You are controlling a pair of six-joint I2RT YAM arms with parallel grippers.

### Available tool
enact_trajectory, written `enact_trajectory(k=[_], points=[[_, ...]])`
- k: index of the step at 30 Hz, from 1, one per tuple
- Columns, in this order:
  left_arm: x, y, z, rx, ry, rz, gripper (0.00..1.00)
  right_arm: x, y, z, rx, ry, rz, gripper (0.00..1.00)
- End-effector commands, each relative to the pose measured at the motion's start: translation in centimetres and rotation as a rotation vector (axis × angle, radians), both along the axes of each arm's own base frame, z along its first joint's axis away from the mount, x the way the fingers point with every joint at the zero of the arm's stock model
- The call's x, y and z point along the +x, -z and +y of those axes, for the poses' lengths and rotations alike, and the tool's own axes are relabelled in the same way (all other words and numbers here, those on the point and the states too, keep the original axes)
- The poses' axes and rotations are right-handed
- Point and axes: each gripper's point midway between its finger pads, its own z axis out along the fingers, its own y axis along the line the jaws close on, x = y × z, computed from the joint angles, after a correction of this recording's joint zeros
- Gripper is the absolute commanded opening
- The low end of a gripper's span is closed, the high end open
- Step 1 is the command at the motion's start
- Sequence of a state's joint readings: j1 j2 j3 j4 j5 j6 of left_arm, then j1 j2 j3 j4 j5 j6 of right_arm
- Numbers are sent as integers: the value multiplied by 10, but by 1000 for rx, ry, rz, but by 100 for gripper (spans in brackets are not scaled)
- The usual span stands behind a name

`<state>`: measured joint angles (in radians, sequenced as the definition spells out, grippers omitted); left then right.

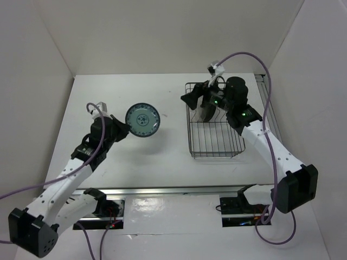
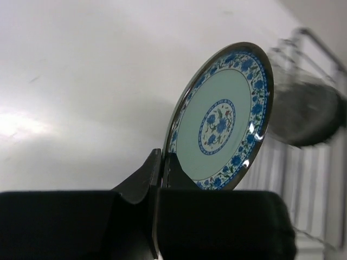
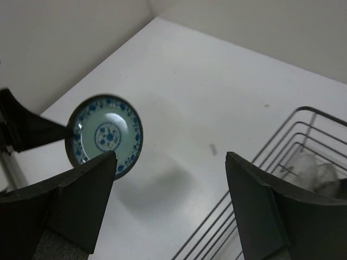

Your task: Load the plates into the dish rack

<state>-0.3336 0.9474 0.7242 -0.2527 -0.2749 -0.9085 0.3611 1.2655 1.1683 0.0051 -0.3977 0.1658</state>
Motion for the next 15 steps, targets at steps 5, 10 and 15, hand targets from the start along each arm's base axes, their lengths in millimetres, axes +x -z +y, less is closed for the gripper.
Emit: enact_trajectory(k=[5,10,15], points=[[-10,-59,-64,-25,365,-327,0,-29,0,63,-47,-296,-61,88],[-20,-81,-80,-60,451,-437,0,-45,18,88,-94,-398,-28,87],[-23,-97,-82,-78,466,-494,0,-50,32,104,-146,-417,-4,85]])
